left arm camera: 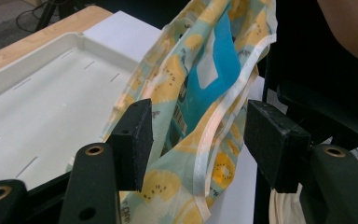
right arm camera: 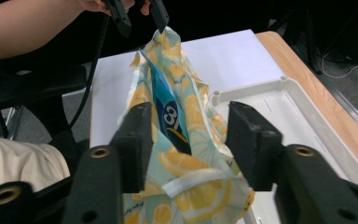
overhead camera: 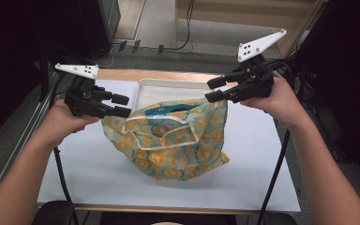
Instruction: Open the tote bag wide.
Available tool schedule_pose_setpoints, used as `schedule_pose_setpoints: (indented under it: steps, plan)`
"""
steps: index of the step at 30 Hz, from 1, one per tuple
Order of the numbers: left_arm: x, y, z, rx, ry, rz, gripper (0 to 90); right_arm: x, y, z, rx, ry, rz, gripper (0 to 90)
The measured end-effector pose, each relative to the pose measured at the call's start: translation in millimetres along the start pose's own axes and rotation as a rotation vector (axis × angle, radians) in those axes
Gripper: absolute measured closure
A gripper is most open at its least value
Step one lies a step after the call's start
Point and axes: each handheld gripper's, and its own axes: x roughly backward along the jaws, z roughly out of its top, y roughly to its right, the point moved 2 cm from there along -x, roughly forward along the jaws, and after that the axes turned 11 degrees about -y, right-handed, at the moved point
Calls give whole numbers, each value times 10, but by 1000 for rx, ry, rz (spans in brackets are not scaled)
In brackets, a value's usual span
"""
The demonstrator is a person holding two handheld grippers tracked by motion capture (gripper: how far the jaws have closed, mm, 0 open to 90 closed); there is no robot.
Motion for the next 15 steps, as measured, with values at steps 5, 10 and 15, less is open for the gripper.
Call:
schedule_pose_setpoints:
  steps: [5, 10, 15]
  plan:
    - [-115, -11, -73, -9, -7, -7, 348, -47, -30, -99, 40, 4, 9, 397]
    - [-221, -55, -159, -1, -28, -10, 387, -88, -50, -236, 59, -69, -29, 615]
    - [-254, -73, -208, 21, -56, -31, 617, -67, -62, -360, 35, -100, -60, 882]
